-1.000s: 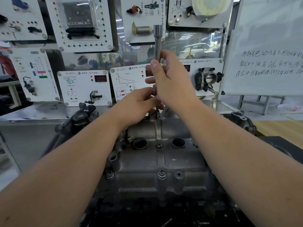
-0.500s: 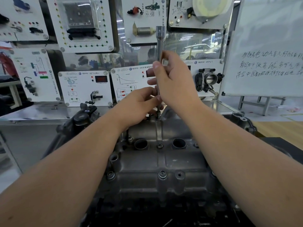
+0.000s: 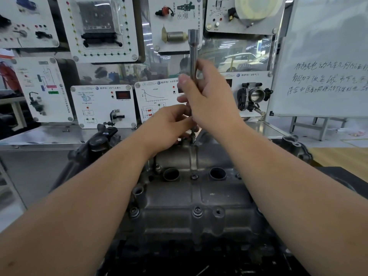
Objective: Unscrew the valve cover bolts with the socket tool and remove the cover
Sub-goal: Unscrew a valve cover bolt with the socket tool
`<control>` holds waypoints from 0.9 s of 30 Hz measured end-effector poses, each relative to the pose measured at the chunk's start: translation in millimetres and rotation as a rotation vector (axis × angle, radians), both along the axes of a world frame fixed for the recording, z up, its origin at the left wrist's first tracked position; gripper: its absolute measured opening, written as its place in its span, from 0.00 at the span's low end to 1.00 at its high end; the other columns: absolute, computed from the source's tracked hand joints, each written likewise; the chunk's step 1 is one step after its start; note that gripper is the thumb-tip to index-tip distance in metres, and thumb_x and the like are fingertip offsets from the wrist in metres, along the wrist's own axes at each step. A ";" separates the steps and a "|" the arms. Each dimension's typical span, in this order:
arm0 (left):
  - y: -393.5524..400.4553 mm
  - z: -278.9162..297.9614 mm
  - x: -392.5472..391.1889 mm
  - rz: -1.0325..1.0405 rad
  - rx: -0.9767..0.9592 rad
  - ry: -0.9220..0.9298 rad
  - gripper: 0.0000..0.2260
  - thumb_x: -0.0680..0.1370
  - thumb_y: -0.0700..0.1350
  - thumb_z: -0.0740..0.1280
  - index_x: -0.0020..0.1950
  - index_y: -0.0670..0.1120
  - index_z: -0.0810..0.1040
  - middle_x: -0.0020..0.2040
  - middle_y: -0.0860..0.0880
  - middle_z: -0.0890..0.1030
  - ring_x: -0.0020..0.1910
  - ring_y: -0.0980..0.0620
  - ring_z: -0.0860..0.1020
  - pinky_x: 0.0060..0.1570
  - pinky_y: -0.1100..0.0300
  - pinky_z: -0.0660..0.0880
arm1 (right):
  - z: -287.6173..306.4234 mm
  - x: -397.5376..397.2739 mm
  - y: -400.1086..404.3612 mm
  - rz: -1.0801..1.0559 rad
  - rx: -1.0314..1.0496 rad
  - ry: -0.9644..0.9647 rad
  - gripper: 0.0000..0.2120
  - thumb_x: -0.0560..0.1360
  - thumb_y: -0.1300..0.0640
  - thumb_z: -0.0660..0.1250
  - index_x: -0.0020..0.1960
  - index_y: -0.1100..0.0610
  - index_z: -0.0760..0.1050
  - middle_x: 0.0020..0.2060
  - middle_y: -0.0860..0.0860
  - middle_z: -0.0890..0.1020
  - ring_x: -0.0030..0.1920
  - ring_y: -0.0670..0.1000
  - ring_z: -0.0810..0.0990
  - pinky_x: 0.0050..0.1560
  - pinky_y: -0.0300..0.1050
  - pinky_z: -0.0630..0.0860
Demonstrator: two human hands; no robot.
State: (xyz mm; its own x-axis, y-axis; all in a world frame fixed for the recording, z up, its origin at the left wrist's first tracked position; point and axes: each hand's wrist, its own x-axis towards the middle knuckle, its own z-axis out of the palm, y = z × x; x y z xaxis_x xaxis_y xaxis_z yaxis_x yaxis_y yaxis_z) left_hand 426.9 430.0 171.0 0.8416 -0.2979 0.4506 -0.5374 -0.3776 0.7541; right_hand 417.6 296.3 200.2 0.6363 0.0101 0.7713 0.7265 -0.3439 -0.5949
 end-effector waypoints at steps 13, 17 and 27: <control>0.5 -0.6 -0.7 -0.020 -0.001 -0.007 0.07 0.85 0.43 0.64 0.53 0.49 0.82 0.42 0.56 0.86 0.38 0.62 0.82 0.35 0.73 0.73 | 0.5 1.8 -1.7 0.032 0.020 0.050 0.20 0.85 0.53 0.60 0.75 0.50 0.65 0.48 0.46 0.85 0.43 0.43 0.86 0.36 0.40 0.76; 0.8 -0.5 2.5 0.019 0.020 0.002 0.07 0.83 0.46 0.67 0.56 0.44 0.82 0.48 0.48 0.87 0.38 0.58 0.82 0.36 0.69 0.74 | -0.6 0.2 -2.1 -0.043 -0.026 -0.025 0.09 0.81 0.50 0.65 0.61 0.50 0.75 0.42 0.47 0.84 0.44 0.49 0.85 0.38 0.54 0.82; -1.4 -0.5 0.5 -0.006 -0.023 0.053 0.08 0.85 0.45 0.63 0.55 0.50 0.82 0.47 0.52 0.87 0.38 0.62 0.81 0.35 0.71 0.73 | 2.9 -0.4 -1.0 -0.062 -0.036 0.038 0.09 0.85 0.53 0.58 0.59 0.53 0.75 0.45 0.44 0.84 0.41 0.42 0.85 0.39 0.47 0.81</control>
State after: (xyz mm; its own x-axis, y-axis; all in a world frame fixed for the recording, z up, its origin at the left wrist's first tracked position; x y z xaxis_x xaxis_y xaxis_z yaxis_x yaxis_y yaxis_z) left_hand 427.3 428.6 170.5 0.8628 -0.2933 0.4118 -0.4984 -0.3569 0.7901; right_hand 417.2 295.3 203.1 0.6655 -0.0029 0.7464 0.6802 -0.4094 -0.6080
